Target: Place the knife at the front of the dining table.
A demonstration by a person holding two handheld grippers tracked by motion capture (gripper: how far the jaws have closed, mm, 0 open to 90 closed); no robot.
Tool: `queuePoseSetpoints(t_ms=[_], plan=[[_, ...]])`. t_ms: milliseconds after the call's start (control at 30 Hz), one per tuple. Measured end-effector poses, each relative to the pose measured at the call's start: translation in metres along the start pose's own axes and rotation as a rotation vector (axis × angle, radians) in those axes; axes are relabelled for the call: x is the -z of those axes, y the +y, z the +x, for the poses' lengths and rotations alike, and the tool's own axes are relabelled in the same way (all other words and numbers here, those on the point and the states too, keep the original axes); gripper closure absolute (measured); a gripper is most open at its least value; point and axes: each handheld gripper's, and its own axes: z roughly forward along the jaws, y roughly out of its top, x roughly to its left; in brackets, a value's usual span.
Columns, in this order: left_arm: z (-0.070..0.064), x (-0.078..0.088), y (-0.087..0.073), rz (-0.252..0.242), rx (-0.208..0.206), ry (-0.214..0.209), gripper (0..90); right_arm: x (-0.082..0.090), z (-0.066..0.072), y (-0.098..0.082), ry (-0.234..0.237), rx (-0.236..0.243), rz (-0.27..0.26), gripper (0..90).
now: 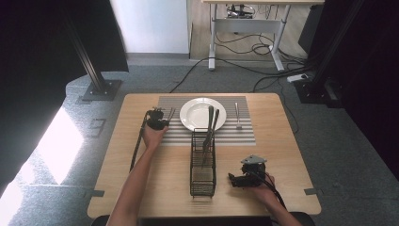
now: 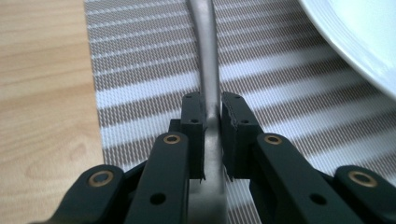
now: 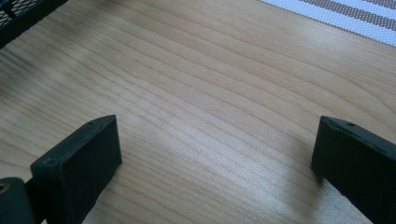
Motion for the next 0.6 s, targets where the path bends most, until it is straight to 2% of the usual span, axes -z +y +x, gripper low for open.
queuePoseSetpoints(t_ms=[67,167,200,367,533,600], plan=[[0.003,-0.002,0.003,0.004,0.015,-0.005,79.9,0.000,0.000,0.000,0.001,0.000,0.000,1.1],[0.004,-0.005,0.009,0.013,0.010,0.012,79.9,0.000,0.000,0.000,0.002,0.002,0.001,1.1],[0.006,-0.007,0.011,0.005,0.026,0.012,79.9,0.000,0.000,0.000,0.002,0.002,0.001,1.1],[0.011,-0.012,0.017,0.005,0.051,0.000,80.0,0.000,0.000,0.000,0.005,0.006,0.001,1.1],[0.013,-0.016,0.019,-0.014,0.087,-0.011,79.7,0.000,0.001,0.000,0.011,0.012,0.001,1.1],[0.013,-0.016,0.018,-0.017,0.086,-0.011,79.2,0.000,0.001,0.000,0.012,0.013,0.001,1.2]])
